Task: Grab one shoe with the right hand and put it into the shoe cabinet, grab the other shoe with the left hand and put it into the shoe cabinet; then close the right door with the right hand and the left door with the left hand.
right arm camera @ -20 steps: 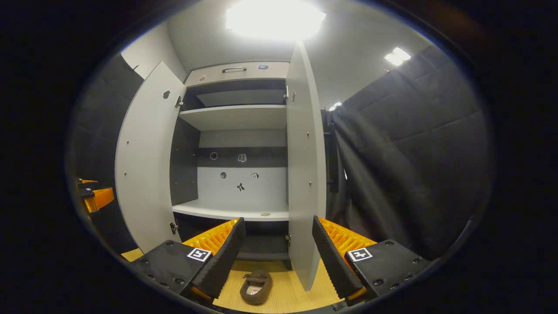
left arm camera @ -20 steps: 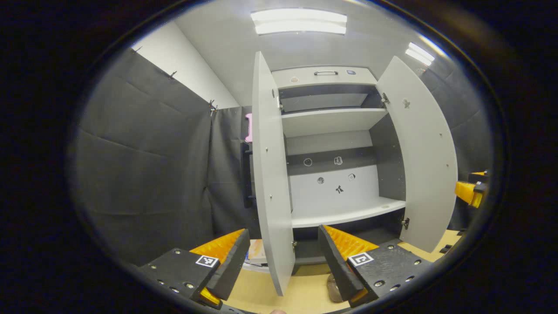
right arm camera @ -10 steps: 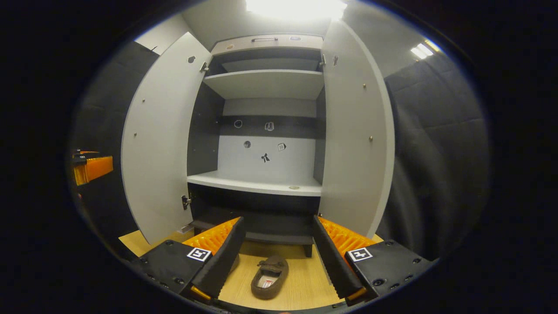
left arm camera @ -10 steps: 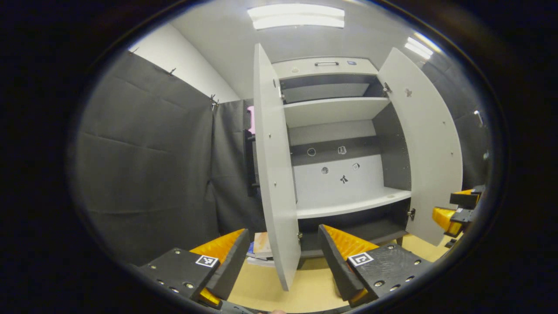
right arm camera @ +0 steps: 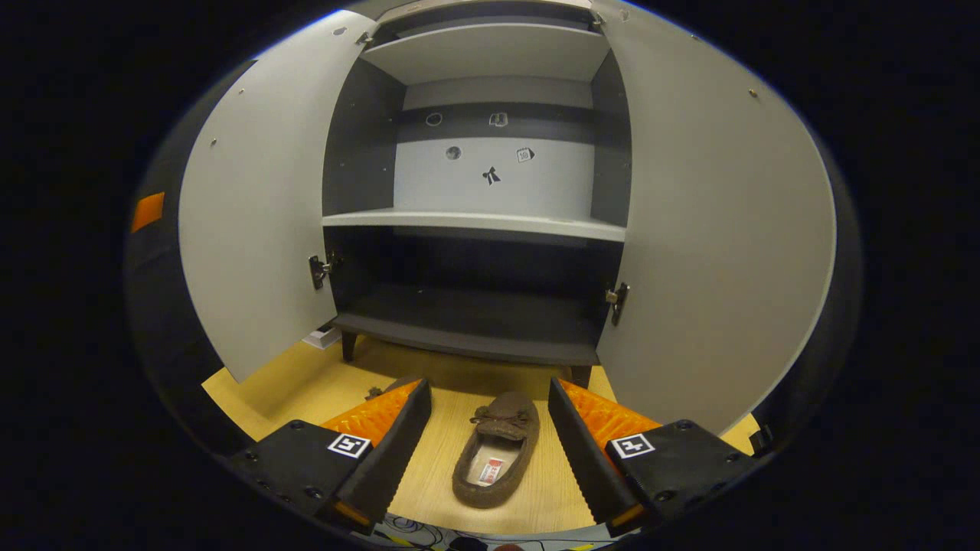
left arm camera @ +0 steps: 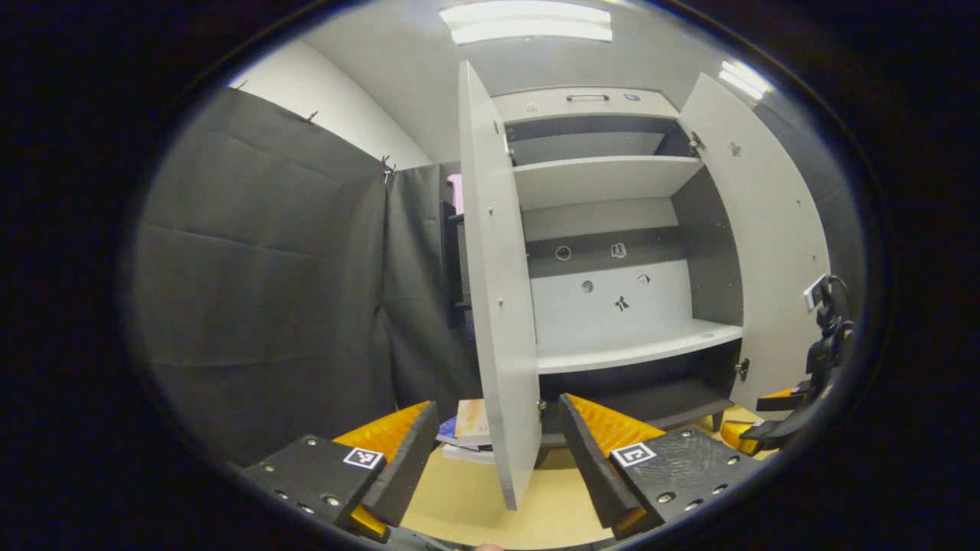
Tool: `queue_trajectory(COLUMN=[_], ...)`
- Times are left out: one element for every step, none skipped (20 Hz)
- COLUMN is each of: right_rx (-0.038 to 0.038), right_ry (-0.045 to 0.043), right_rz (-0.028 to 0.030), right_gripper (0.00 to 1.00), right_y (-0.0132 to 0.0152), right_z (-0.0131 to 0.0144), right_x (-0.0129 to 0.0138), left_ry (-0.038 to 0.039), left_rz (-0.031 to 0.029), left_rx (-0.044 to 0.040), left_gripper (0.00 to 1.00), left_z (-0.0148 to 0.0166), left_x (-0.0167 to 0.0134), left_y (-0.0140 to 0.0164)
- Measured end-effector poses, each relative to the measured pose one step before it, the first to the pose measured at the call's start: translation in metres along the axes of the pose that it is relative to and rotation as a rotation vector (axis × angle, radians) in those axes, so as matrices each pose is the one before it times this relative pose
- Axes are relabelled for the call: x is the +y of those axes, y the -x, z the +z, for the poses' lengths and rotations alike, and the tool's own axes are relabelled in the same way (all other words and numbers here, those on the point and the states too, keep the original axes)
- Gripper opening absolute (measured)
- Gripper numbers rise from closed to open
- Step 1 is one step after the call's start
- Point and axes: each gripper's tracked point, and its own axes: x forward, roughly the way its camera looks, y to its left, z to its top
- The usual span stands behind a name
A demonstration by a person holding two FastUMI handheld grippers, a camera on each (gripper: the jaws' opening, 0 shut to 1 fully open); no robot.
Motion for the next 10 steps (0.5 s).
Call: queue_trajectory(right_rx=[0.02427,0.02402,0.02590,0.02563,0.02855,0.02791,0.03082,0.03651,0.03853,0.03628], right_ry=[-0.00750,-0.01042,-0.00828,-0.00839,-0.00809,-0.00910,-0.00965,-0.01505,-0.01514,-0.00816], right_rz=[0.01621,0.01301,0.00774,0.00482,0.00612,0.00498,0.00858,0.01273,0.01900,0.00941], right_gripper=[0.98,0.98,0.98,0.98,0.98,0.98,0.98,0.98,0.98,0.96], right_y=[-0.00723,-0.00669,-0.00598,-0.00528,-0.00737,-0.00715,-0.00792,-0.00689,-0.00687,-0.00536], right_z=[-0.00781,-0.00745,-0.00795,-0.00737,-0.00824,-0.00814,-0.00851,-0.00831,-0.00914,-0.00720], right_x=[0.00181,0.00171,0.00029,-0.00040,0.00037,0.00063,0.00200,0.00238,0.00371,0.00145], left_ry=[-0.00515,-0.00456,-0.00292,-0.00193,-0.00159,-0.00368,-0.00732,-0.00748,-0.00529,-0.00378], left_rz=[0.00328,0.00420,0.00356,0.00434,0.00320,0.00243,0.00502,0.00263,0.00133,0.00170], left_rx=[-0.00931,-0.00909,-0.00721,-0.00335,0.00096,0.00439,0.00752,0.00785,0.00663,0.00700], left_gripper=[0.99,0.99,0.92,0.99,0.92,0.92,0.92,0.92,0.92,0.92], left_z=[0.00311,0.00313,0.00311,0.00082,-0.00030,-0.00234,-0.00176,-0.00223,-0.00112,-0.00363], left_x=[0.00048,0.00152,0.00060,-0.00011,0.00047,-0.00016,0.00047,0.00015,-0.00046,0.00020], left_y=[-0.00369,-0.00120,-0.00108,0.00031,0.00073,-0.00149,-0.00126,-0.00167,-0.00073,-0.00168])
